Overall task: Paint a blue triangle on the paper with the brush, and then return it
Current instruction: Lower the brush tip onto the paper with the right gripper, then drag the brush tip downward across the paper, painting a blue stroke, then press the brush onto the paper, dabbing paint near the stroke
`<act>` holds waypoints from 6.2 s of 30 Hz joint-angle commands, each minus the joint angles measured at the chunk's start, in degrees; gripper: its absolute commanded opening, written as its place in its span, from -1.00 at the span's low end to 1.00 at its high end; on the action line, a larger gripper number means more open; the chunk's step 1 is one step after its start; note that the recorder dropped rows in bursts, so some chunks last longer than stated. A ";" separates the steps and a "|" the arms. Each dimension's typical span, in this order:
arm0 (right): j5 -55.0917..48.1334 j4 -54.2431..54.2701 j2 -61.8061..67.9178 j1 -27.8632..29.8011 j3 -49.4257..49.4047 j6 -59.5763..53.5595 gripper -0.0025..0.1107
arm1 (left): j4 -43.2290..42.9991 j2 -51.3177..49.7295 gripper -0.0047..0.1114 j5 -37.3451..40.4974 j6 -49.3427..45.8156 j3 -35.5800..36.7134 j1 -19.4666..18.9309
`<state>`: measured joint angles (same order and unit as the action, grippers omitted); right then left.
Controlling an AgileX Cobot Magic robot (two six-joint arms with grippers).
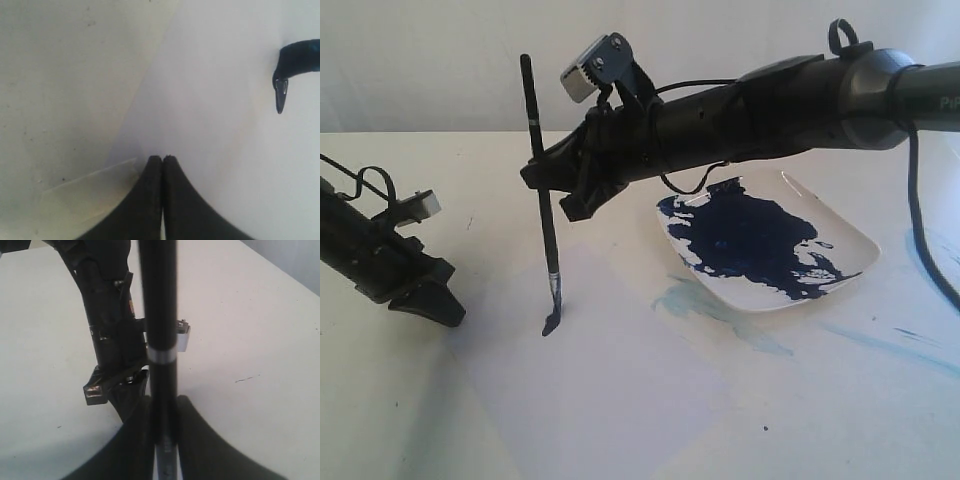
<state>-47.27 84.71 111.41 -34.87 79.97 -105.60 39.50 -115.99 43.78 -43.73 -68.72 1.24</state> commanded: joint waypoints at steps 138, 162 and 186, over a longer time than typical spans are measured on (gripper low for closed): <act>-13.17 -6.37 0.09 -3.29 0.51 9.86 -0.96 | -2.74 -1.31 -0.92 0.76 0.23 0.70 0.05; 13.09 0.37 -4.37 -3.34 0.51 9.86 -0.96 | -2.74 -1.31 -0.92 0.76 0.23 0.70 0.05; 10.19 -3.80 -2.19 -3.34 0.51 17.29 -0.96 | -2.74 -1.31 -0.92 0.76 0.23 0.70 0.05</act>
<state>-36.71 81.73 109.42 -38.25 80.23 -88.81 39.50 -115.99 43.90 -43.64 -68.72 1.24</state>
